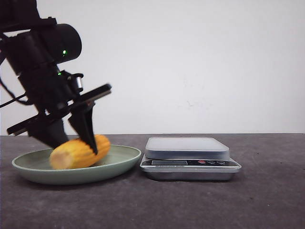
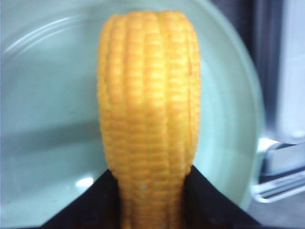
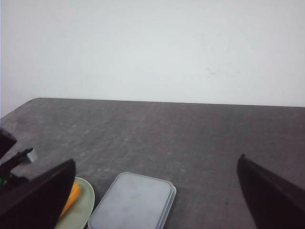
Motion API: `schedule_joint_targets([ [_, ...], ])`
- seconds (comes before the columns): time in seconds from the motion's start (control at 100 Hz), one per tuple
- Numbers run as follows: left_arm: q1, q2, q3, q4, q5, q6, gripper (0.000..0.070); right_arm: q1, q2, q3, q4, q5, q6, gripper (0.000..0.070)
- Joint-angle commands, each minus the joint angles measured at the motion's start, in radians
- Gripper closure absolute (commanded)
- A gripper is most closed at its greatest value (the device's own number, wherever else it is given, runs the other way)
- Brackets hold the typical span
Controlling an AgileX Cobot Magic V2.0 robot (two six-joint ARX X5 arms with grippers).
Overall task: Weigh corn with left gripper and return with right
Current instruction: 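Close the left gripper on the corn and lift it toward the scale, then lower the corn onto the scale, open the left gripper, withdraw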
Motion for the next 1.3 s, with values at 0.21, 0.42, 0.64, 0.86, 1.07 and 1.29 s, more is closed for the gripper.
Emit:
schedule_joint_targets([
  [0.21, -0.043, 0.008, 0.379, -0.086, 0.088, 0.023, 0.069, 0.008, 0.003, 0.016, 0.005, 0.002, -0.009, 0.0016],
  [0.42, -0.109, 0.008, 0.611, -0.005, 0.042, 0.021, 0.069, 0.025, 0.003, 0.016, 0.005, 0.008, -0.019, 0.0016],
  [0.64, -0.176, 0.031, 0.643, 0.035, -0.029, -0.011, 0.0689, 0.028, 0.003, 0.016, 0.006, 0.025, -0.019, 0.0017],
  [0.86, -0.223, 0.162, 0.643, 0.022, -0.026, -0.055, 0.0689, 0.028, 0.005, 0.016, 0.006, 0.025, -0.019, 0.0017],
  [1.07, -0.247, 0.305, 0.643, -0.009, -0.012, -0.09, 0.0689, 0.028, 0.005, 0.016, -0.003, 0.025, -0.019, 0.0017],
  [1.29, -0.259, 0.4, 0.643, -0.083, -0.01, -0.09, 0.0689, 0.027, 0.005, 0.016, -0.008, 0.025, -0.019, 0.0017],
])
